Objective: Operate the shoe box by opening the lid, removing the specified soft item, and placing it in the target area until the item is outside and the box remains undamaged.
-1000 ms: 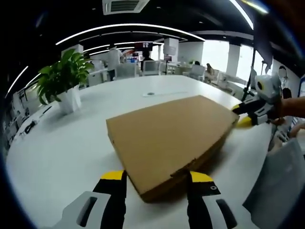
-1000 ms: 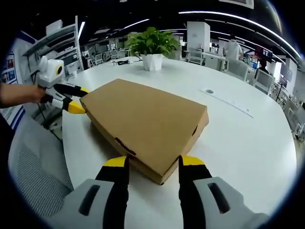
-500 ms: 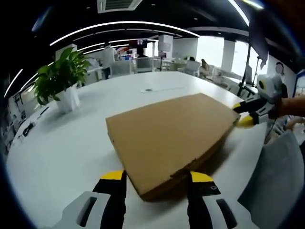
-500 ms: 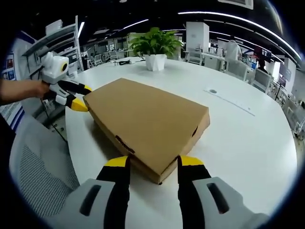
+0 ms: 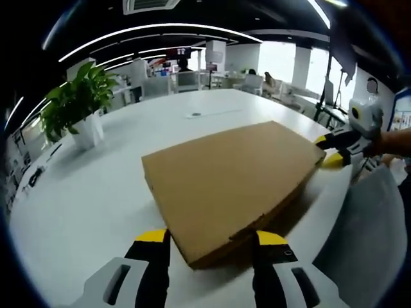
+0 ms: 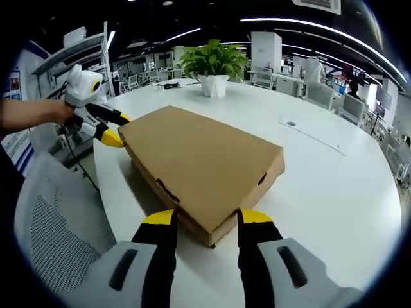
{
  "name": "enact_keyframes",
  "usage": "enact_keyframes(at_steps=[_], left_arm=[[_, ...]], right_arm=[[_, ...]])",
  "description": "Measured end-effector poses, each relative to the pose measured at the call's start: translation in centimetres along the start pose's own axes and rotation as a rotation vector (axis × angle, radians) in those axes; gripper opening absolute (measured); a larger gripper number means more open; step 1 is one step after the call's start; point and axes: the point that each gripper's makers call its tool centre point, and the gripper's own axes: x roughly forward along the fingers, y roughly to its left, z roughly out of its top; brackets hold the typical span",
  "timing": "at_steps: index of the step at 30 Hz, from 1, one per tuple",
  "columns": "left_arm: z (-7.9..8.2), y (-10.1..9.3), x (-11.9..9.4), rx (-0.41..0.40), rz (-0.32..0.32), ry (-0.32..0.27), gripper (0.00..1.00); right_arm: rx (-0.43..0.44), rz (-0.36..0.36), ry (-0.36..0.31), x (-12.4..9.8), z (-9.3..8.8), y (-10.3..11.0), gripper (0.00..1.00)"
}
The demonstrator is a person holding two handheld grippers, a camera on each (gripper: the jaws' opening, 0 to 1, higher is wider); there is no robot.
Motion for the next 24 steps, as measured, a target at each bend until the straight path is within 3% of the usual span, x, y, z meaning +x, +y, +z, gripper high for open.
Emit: enact_keyframes(at_steps=[8,24], left_arm=[[-0.2,0.1,-0.7,-0.004,-0.005,0.002,0.52],[1.4,-0.4,-2.1,-0.010,-0.016,-0.024,0.56]], right_arm=[[0.019,0.004,-0.019,-0.2,0.2,0.8,0.36],[0.023,0.015,-0.025,-1.2,1.8,0.7,0.35]])
